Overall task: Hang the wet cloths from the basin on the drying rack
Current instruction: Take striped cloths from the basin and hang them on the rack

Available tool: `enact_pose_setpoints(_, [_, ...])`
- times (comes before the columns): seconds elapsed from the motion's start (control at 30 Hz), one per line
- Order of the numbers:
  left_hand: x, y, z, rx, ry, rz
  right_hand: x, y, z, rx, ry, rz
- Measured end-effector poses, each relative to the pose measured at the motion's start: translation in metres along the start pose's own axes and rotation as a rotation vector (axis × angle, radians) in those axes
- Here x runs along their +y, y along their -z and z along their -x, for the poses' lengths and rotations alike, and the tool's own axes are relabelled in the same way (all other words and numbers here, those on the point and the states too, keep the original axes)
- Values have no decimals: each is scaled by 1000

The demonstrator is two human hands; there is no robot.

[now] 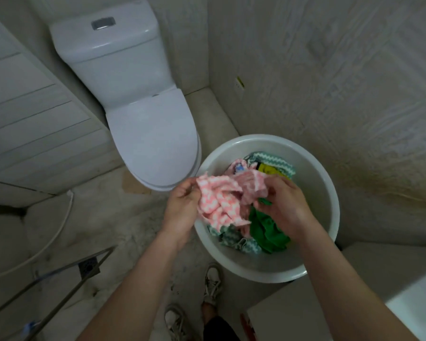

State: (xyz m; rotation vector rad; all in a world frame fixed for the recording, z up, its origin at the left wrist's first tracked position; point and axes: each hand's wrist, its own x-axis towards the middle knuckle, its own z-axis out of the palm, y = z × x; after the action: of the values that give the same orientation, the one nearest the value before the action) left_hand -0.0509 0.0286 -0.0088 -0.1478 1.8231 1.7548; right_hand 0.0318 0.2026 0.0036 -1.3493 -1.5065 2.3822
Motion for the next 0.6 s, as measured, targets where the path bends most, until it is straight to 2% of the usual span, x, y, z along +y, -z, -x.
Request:
enact_pose_setpoints(0.13, [11, 2, 6, -89, -335, -478, -8, 4, 4, -9, -39, -432])
enact_pose_setpoints(0.2, [21, -2, 10, -51, -505, -616, -11, 4, 10, 47, -33, -450])
enact_pose_setpoints(0.23, [26, -5, 12, -23, -544, -603, -12, 4, 15, 48, -6, -382])
enact_pose_setpoints(0.3, [40, -13, 17, -47, -484, -447, -13, 7, 22, -68, 107, -106])
enact_pose_setpoints(0.4, [57, -27, 23, -250, -411, -311, -18, 1, 34, -394, 281, 341])
enact_pose_setpoints(0.43, [60, -31, 25, -316, -408, -302, -20, -2, 36, -447, 331, 435])
enact_pose_setpoints(0.5, [64, -37, 26, -352, -420, -256, -23, -8, 38, -352, 454, 576])
enact_pose_setpoints(0.57, [58, -32, 21, -211, -437, -247, -23, -5, 35, -98, 598, 741])
enact_pose_setpoints(0.6, [51, -27, 15, -129, -442, -379, -22, -2, 32, 22, 627, 762])
